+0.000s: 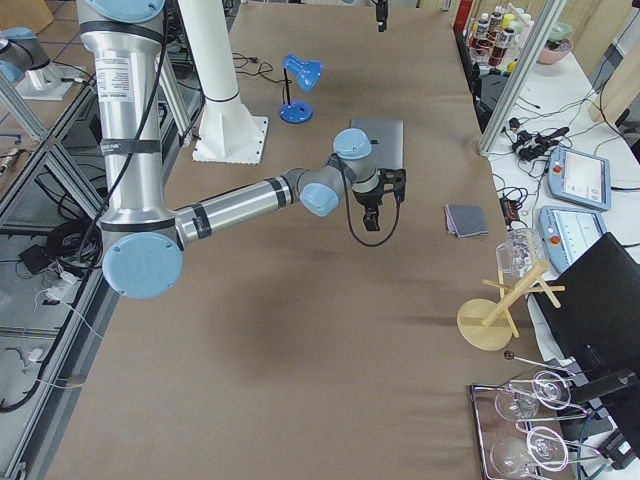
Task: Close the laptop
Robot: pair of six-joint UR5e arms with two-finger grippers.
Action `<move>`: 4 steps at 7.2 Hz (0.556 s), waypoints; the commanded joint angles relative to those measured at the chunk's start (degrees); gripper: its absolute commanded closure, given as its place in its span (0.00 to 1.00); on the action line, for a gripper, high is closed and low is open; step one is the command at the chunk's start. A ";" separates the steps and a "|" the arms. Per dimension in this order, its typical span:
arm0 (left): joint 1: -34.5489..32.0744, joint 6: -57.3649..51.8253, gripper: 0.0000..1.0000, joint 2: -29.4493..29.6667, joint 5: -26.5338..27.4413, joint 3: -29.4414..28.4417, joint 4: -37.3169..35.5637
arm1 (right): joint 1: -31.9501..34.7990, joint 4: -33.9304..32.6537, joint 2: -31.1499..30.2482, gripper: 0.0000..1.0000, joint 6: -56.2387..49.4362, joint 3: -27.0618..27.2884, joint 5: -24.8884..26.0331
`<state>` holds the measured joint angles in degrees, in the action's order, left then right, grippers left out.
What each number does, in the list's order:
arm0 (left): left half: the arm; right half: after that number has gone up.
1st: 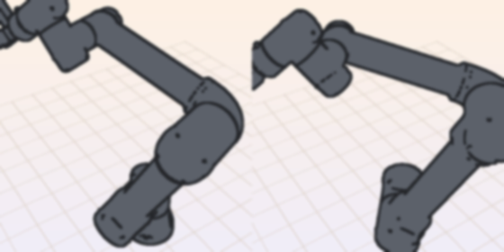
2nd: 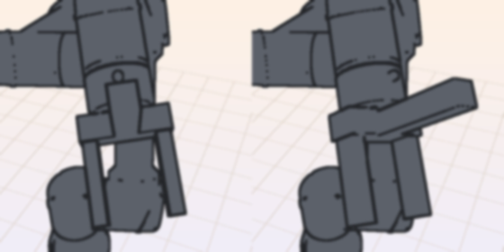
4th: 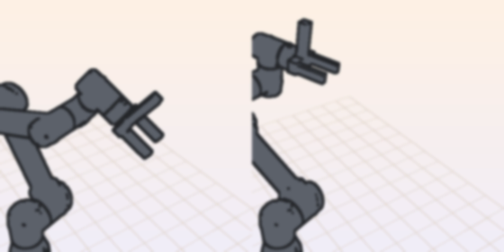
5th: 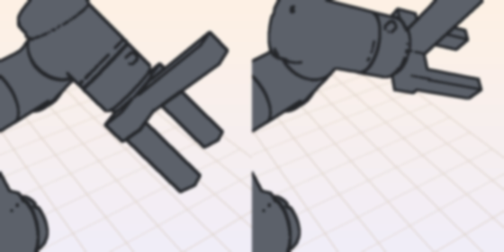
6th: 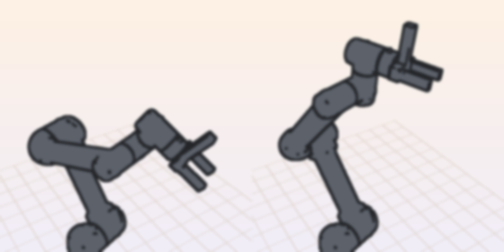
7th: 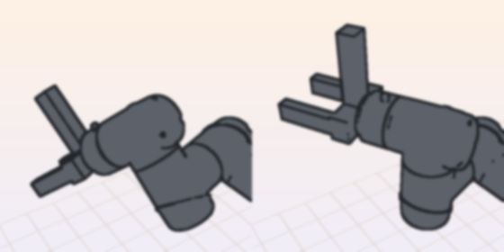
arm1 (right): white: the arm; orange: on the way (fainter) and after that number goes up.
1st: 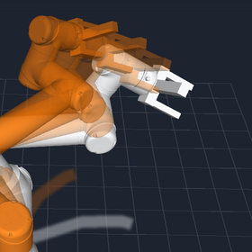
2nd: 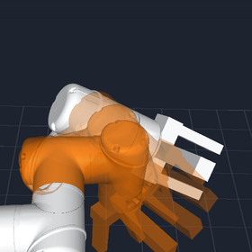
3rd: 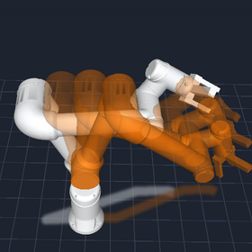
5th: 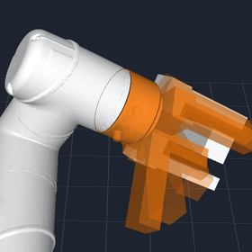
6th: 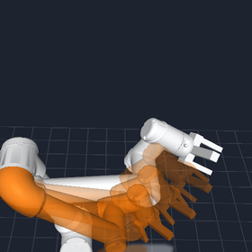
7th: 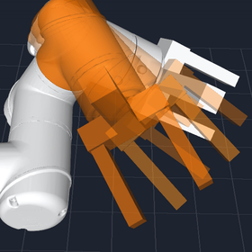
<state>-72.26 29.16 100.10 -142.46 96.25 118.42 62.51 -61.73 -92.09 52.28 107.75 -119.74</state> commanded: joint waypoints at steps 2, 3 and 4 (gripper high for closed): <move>-11.55 -32.32 0.01 -6.76 4.00 0.25 -18.06 | 12.69 -0.41 -12.91 0.00 -23.56 1.24 -5.76; -14.63 -39.89 0.01 -6.85 9.25 2.17 -26.40 | 15.94 -2.59 -15.12 0.00 -29.37 1.32 -5.85; -17.36 -47.63 0.01 -6.77 12.00 5.58 -37.10 | 19.19 -6.70 -15.66 0.00 -34.56 1.50 -6.38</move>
<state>-86.01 -8.76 93.50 -134.56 98.64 93.04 77.61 -64.59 -106.07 24.69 109.11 -125.50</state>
